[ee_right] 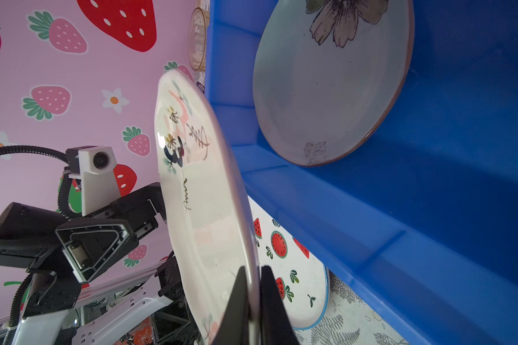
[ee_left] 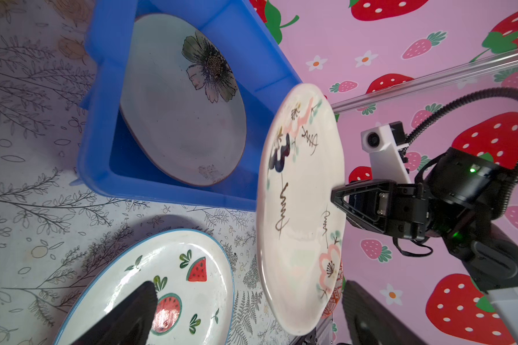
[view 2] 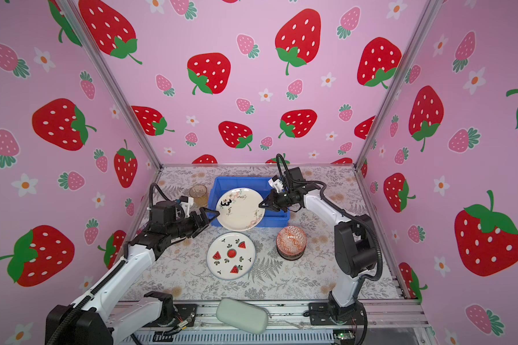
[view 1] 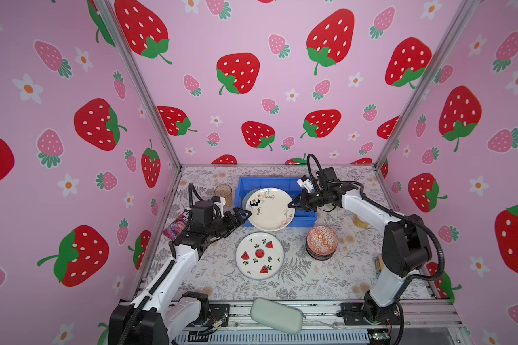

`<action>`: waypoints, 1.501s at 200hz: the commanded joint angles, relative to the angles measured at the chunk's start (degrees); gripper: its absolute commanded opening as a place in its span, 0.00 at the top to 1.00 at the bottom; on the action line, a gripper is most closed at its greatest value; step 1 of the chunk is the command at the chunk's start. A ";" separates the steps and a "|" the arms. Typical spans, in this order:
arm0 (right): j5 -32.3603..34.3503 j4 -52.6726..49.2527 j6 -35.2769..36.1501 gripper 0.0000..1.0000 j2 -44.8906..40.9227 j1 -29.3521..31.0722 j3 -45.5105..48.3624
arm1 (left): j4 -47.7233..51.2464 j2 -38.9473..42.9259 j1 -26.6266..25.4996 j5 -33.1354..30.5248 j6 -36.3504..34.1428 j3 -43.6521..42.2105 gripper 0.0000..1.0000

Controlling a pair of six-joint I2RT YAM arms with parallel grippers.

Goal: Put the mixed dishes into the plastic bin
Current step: 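Carry the cream plate over the bin with the right gripper while left releases, then lower the cream plate onto the green plate in the bin with the right gripper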

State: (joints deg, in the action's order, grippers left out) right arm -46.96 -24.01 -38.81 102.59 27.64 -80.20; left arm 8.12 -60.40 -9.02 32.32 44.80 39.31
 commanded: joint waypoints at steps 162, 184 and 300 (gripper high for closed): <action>6.35 13.09 -11.08 1.00 14.25 -1.45 -12.01 | 3.94 2.65 3.21 -1.82 -0.84 0.64 0.01; 7.11 14.61 -12.29 1.00 15.63 -0.94 -11.82 | 4.25 3.21 3.39 -1.73 -0.92 0.61 0.01; 7.68 17.80 -14.65 1.00 20.69 1.54 -12.64 | 5.93 5.52 4.53 -1.58 -1.12 -1.08 0.01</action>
State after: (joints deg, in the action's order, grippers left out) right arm -36.97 -11.55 -51.53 123.46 28.84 -91.81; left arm 13.76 -55.72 -4.91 30.46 44.34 38.87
